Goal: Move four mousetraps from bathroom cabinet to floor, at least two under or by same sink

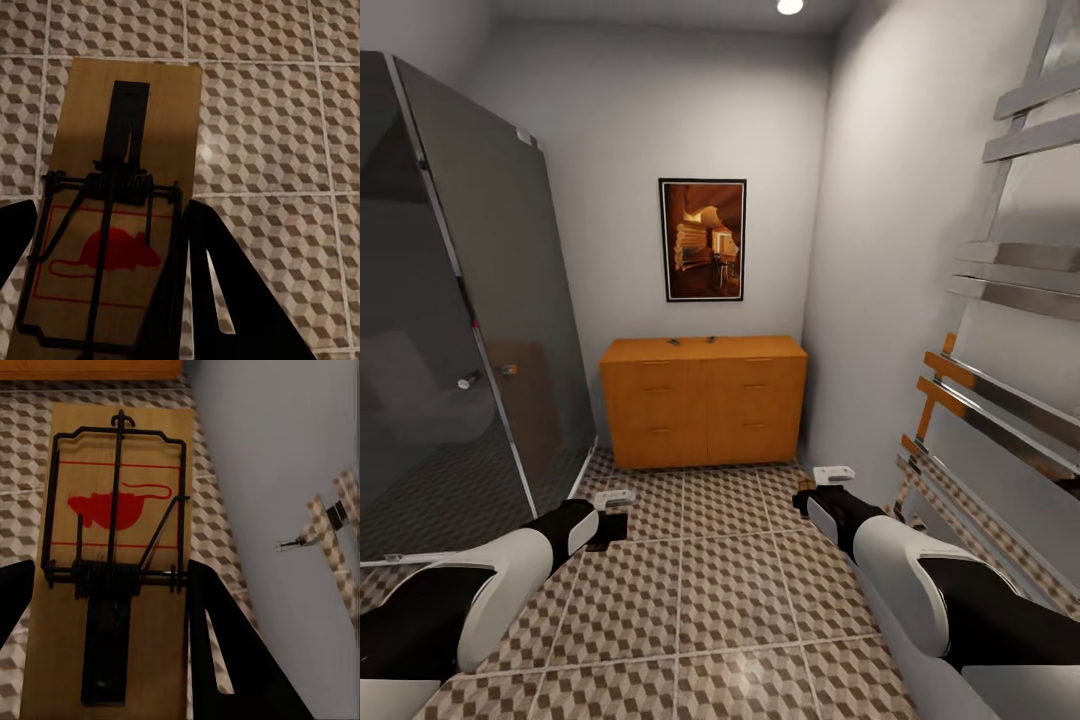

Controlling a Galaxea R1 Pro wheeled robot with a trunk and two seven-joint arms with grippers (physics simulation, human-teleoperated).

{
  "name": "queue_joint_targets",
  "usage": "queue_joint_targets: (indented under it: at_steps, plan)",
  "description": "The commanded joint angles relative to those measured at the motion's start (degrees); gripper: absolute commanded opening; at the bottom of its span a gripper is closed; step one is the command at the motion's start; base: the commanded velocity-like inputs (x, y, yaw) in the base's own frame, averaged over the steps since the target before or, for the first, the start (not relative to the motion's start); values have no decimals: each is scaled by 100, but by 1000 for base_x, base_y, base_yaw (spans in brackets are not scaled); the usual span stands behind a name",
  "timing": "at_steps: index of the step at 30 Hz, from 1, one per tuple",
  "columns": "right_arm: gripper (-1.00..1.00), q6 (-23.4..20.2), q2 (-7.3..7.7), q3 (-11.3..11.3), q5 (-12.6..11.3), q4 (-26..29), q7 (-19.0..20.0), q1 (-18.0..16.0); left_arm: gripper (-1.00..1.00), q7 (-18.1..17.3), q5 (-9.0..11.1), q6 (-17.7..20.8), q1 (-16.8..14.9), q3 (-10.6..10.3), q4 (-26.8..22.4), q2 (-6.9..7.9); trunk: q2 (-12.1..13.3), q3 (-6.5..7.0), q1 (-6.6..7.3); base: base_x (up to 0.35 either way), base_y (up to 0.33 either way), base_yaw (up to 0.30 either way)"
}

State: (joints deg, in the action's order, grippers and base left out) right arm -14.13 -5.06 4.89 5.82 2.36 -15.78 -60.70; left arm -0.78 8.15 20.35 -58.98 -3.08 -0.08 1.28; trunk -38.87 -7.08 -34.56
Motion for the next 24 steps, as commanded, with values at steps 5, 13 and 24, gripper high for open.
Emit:
queue_joint_targets:
  at_steps: [5,13,24]
  plan:
    - [-100,-29,1,54,36,10,-25,-3,-100,-10,38,19,-3,-35,-1,-4,-9,-10,-1,-33,0,0]
    - [-100,-49,3,55,34,10,11,-3,-100,-10,38,13,-1,-35,-1,-18,-9,-10,-1,-3,0,0]
    - [-100,-29,-1,56,23,2,8,-3,-100,-2,38,12,0,-35,-1,-23,-9,-10,-1,0,0,65]
